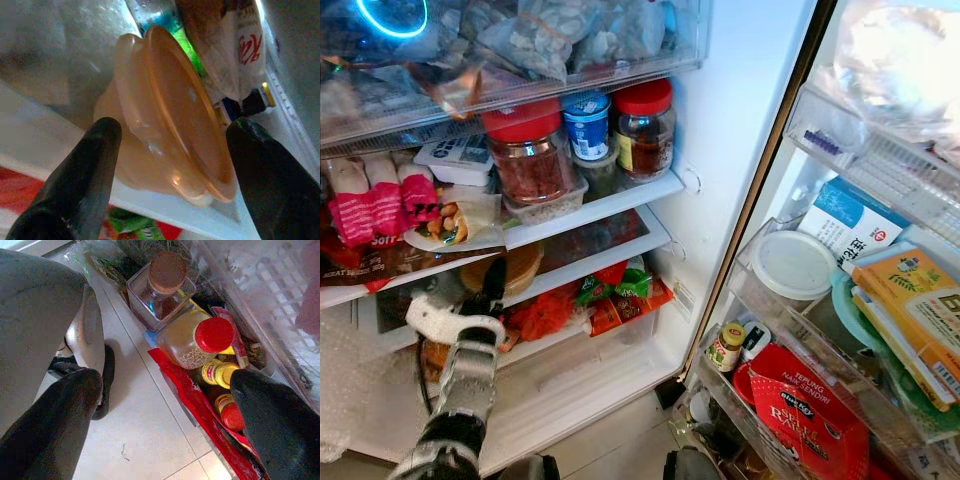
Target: Restocking fridge
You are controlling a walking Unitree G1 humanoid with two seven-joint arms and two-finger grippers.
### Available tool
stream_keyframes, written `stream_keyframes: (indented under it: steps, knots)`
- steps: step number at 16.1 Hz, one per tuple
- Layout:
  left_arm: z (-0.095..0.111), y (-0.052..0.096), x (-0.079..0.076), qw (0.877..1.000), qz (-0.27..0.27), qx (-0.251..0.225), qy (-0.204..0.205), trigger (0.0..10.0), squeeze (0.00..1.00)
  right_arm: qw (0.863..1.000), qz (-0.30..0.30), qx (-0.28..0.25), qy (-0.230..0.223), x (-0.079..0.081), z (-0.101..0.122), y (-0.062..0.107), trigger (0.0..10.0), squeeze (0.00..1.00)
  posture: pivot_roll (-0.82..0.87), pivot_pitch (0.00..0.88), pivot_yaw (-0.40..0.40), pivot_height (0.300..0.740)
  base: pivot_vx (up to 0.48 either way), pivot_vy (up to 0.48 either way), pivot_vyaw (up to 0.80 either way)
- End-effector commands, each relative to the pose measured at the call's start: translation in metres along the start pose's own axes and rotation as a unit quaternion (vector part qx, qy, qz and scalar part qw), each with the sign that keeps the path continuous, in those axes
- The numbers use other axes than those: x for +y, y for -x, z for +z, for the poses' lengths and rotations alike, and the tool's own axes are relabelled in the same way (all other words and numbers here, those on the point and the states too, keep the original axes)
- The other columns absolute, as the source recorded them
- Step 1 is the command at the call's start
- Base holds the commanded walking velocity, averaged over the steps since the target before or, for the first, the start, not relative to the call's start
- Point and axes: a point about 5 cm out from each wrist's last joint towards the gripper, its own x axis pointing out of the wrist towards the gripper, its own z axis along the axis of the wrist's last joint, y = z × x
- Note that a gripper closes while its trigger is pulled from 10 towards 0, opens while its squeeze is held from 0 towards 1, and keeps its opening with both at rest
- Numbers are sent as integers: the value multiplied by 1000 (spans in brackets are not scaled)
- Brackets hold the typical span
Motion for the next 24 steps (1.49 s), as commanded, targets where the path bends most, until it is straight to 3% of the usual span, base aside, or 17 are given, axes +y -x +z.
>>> stream_keyframes:
  steps: [1,6,10,13,18,21,22,23,24]
  knots:
    - [-2,-2,0,1000,4,10,10,10000,0,1000,-5,3,-9,-1,-4,2,10000,0,-192,83,-31,656,0,0,0]
    - [-11,-9,-5,999,2,36,27,10000,0,1000,-6,2,-7,-2,-3,1,10000,0,-191,72,-32,656,0,0,0]
    - [-12,-8,-6,999,-22,38,6,10000,0,1000,-4,2,-7,-2,-3,1,10000,0,-183,66,-30,656,0,0,0]
    - [-11,2,-6,994,-70,43,-68,10000,0,1000,-3,2,-9,-1,-3,1,10000,0,-171,59,-21,656,0,0,0]
    - [-12,31,2,977,-104,55,-177,10000,0,1000,2,3,-8,2,-4,1,10000,0,-153,45,-8,656,0,0,0]
    - [-6,52,9,920,-133,59,-365,10000,0,1000,3,4,-10,3,-4,1,10000,0,-141,32,3,656,0,0,0]
    - [-2,59,18,894,-132,65,-423,10000,0,1000,3,5,-11,4,-4,1,10000,0,-139,28,6,656,0,0,0]
    - [-1,61,21,884,-134,68,-442,10000,0,1000,3,5,-11,5,-4,1,10000,0,-136,21,8,656,0,0,0]
    - [-1,66,27,861,-141,83,-482,10000,0,1000,4,6,-11,6,-4,0,10000,0,-128,12,14,656,0,0,0]
